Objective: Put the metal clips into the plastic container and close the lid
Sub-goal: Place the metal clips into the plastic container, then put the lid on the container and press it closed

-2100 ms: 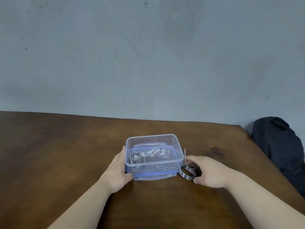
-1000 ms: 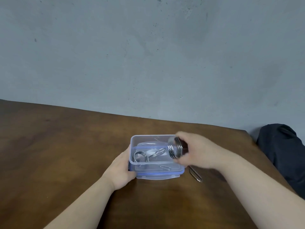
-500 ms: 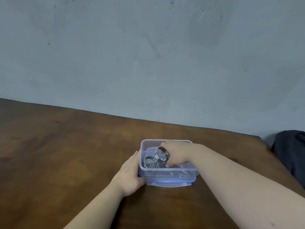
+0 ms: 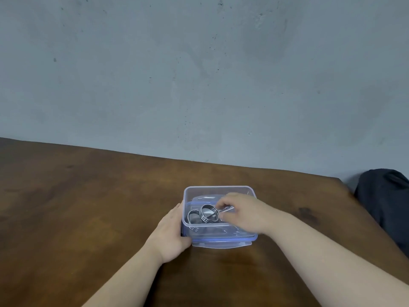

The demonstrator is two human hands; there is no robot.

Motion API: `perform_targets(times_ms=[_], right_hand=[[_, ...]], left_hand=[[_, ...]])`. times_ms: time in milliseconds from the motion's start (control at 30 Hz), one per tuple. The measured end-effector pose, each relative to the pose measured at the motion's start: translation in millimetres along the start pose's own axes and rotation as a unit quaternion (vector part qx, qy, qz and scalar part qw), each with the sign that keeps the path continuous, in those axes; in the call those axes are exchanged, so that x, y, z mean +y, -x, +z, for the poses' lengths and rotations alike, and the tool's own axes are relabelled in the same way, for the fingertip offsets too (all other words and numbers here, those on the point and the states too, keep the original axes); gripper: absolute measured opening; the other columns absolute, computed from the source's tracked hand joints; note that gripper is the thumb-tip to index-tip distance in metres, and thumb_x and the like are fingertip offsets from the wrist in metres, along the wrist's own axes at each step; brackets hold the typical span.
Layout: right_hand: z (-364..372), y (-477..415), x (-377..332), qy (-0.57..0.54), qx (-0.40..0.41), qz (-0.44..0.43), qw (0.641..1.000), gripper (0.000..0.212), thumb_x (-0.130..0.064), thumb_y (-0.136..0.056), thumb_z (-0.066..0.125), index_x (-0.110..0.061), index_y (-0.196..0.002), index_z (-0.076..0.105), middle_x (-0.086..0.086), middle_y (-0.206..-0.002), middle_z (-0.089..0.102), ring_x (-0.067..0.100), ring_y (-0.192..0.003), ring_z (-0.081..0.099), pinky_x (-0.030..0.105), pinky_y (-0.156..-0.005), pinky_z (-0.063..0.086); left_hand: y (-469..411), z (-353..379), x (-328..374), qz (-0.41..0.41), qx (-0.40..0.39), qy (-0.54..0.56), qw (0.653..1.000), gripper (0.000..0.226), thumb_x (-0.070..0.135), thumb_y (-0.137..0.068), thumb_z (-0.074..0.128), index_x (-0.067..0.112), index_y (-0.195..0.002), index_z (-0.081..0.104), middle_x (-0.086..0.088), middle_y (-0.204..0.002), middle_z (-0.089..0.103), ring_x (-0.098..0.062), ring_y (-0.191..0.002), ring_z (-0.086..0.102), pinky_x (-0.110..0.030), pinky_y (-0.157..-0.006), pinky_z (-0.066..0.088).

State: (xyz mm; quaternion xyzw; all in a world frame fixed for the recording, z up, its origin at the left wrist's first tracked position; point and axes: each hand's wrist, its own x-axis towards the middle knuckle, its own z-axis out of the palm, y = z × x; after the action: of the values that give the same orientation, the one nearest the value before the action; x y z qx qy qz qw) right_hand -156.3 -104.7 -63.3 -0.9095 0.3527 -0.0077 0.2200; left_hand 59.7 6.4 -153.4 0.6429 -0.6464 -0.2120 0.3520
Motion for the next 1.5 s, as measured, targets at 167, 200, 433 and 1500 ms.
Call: perform_targets(times_ms=[167,200,433,1500], right_hand=[[25.1,35.4,-0.6,0.173,0.03,-0.027,0.984,0.03,-0.05,-0.087,0.063,-0.021,-0.085,0.056,-0.005,-0.09,0.057,0.02,-0.093,0.054,0.037,-0.087,0.046],[28.5,36.5,0.4,0.189,0.048,-0.029,0.98,0.026,-0.043,-0.092,0.061,-0.021,-0.081,0.051,-0.003,-0.088,0.058,0.023,-0.091,0.054,0.038,-0.086,0.045],[21.9,58.7,3.6,0.156,0.122,0.003,0.98,0.025,-0.034,-0.103,0.049,-0.024,-0.081,0.045,-0.008,-0.086,0.048,0.018,-0.077,0.044,0.035,-0.065,0.038],[-9.7,121.7,59.2,-0.434,0.336,0.052,0.834,0.018,-0.026,-0.096,0.062,-0.018,-0.092,0.078,0.009,-0.085,0.076,0.01,-0.071,0.067,0.022,-0.065,0.053]], left_hand=[[-2.2,2.5,-5.4,-0.006,-0.019,-0.001,1.0,0.066,0.029,-0.067,0.072,0.047,-0.129,0.054,0.02,-0.117,0.063,-0.012,-0.111,0.061,-0.052,-0.1,0.055],[-1.6,1.8,-2.3,-0.004,-0.021,-0.017,1.0,0.07,0.033,-0.068,0.075,0.049,-0.132,0.051,0.023,-0.123,0.059,-0.01,-0.119,0.056,-0.05,-0.107,0.05],[6.3,4.8,6.8,-0.043,-0.095,-0.156,0.982,0.128,0.08,-0.06,0.073,0.041,-0.166,0.015,0.024,-0.167,0.007,-0.008,-0.158,-0.01,-0.033,-0.131,0.001],[-40.9,-11.1,116.6,0.014,0.086,-0.045,0.995,0.03,0.017,-0.106,0.054,0.031,-0.08,0.059,0.016,-0.07,0.068,-0.011,-0.062,0.061,-0.042,-0.073,0.055]])
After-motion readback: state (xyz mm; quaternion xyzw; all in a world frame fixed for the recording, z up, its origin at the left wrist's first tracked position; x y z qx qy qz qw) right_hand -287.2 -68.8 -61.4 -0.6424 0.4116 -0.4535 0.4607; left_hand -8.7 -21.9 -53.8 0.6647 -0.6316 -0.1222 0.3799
